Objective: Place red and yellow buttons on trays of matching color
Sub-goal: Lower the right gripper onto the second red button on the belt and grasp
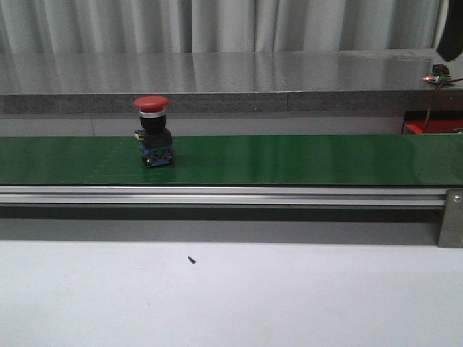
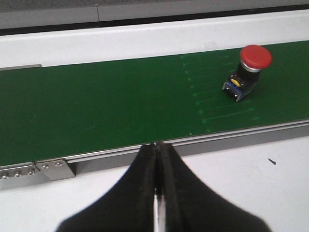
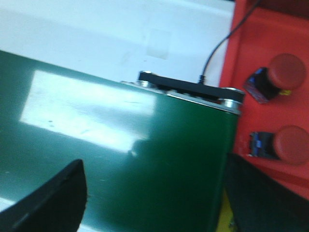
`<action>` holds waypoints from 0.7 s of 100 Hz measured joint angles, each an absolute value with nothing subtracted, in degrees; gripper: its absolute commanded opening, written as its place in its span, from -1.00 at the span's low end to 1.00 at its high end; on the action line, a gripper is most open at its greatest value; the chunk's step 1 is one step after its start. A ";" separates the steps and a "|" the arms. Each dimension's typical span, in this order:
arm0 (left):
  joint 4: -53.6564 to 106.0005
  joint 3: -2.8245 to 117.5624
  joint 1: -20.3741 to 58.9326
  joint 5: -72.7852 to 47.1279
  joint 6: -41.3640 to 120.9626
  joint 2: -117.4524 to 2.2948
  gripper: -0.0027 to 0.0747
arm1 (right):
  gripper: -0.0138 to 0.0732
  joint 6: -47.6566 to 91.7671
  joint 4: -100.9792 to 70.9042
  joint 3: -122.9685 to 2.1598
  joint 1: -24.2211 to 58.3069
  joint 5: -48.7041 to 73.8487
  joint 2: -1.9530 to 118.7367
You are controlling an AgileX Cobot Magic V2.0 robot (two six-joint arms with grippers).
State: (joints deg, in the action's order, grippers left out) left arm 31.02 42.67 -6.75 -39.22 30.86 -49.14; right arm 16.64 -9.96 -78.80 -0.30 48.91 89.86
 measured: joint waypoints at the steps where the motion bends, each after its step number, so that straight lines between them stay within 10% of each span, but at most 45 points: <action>1: 31.12 42.67 -6.75 -39.22 30.86 -49.14 -0.98 | 0.68 16.64 -9.96 -78.80 0.34 48.91 89.86; 70: 31.24 42.67 -6.75 -39.22 30.86 -49.14 -0.98 | 0.68 12.79 -15.68 -83.46 24.61 51.08 97.94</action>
State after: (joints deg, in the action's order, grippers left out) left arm 31.24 42.67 -6.75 -39.22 30.86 -49.14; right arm 12.79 -15.68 -83.46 24.61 51.08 97.94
